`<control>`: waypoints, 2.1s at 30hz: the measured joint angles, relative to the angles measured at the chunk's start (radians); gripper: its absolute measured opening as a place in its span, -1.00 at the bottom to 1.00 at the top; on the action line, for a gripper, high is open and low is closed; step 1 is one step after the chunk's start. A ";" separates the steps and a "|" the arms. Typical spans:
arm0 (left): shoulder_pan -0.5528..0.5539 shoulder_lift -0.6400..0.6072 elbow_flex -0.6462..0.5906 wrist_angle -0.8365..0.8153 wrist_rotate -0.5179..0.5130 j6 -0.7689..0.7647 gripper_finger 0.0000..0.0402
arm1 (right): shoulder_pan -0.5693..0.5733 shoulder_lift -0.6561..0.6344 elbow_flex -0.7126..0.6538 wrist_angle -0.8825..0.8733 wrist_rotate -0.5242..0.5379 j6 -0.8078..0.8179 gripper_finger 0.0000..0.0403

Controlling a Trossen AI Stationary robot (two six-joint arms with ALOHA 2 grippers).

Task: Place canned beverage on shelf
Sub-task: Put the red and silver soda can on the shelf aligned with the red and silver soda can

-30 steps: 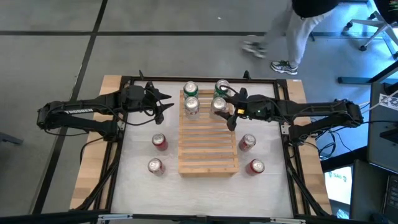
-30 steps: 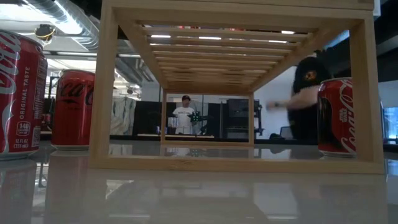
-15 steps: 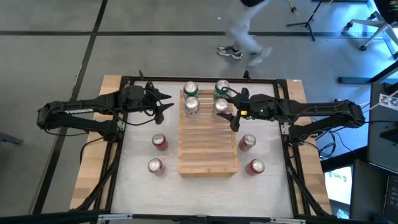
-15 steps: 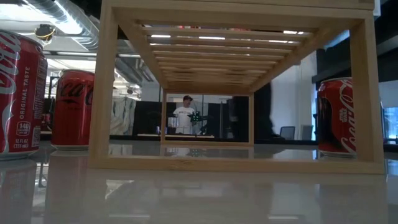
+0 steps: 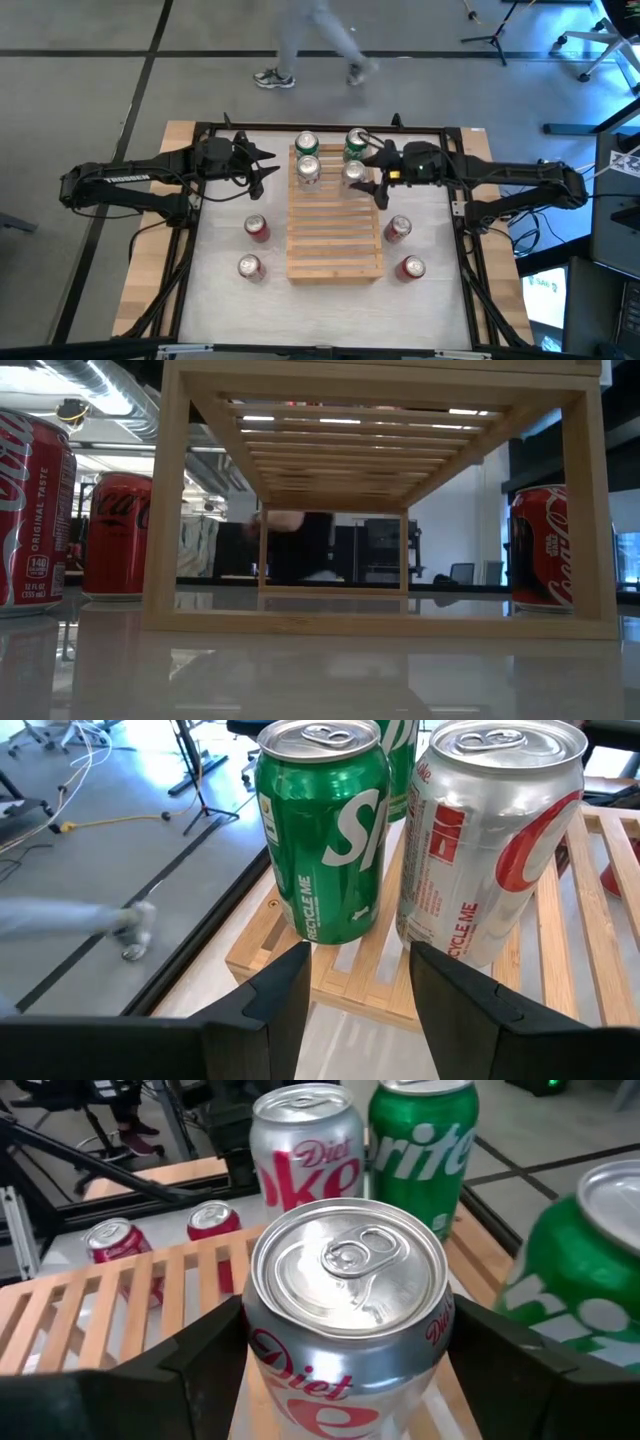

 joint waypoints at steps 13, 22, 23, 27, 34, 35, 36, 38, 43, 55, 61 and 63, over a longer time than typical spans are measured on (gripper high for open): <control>0.000 0.000 0.000 0.000 0.000 0.000 -0.19 | -0.102 -0.061 0.000 -0.047 -0.211 -0.135 0.45; 0.000 0.000 0.000 0.000 0.000 0.000 -0.19 | -0.101 -0.068 0.000 -0.075 -0.221 -0.233 0.45; 0.000 0.000 0.000 0.000 0.000 0.000 -0.19 | -0.101 -0.064 0.000 -0.075 -0.222 -0.234 0.45; 0.000 0.000 0.000 0.000 0.000 0.000 -0.19 | -0.101 -0.059 0.000 -0.064 -0.217 -0.234 0.45; 0.000 0.000 0.000 0.001 0.000 0.000 -0.19 | -0.101 -0.031 0.001 -0.048 -0.211 -0.234 0.45; 0.000 0.000 0.000 0.001 0.000 0.000 -0.19 | -0.101 -0.025 0.001 -0.043 -0.206 -0.234 0.45; 0.000 0.000 0.000 0.000 0.000 0.000 -0.19 | -0.100 -0.022 0.001 -0.037 -0.203 -0.234 0.45; 0.000 0.000 0.000 0.000 0.000 0.000 -0.19 | -0.101 -0.019 0.002 -0.034 -0.203 -0.231 0.45; 0.000 0.000 0.000 0.001 0.000 0.000 -0.19 | -0.100 -0.015 0.002 -0.038 -0.203 -0.231 0.45; 0.000 0.000 0.000 0.000 0.000 0.000 -0.19 | -0.100 -0.015 0.002 -0.047 -0.201 -0.234 0.69; 0.000 0.000 0.000 0.000 0.000 0.000 -0.19 | -0.100 -0.015 0.002 -0.051 -0.202 -0.234 0.69; 0.000 0.000 0.000 0.000 0.000 0.000 -0.19 | -0.100 -0.014 0.002 -0.051 -0.202 -0.234 0.69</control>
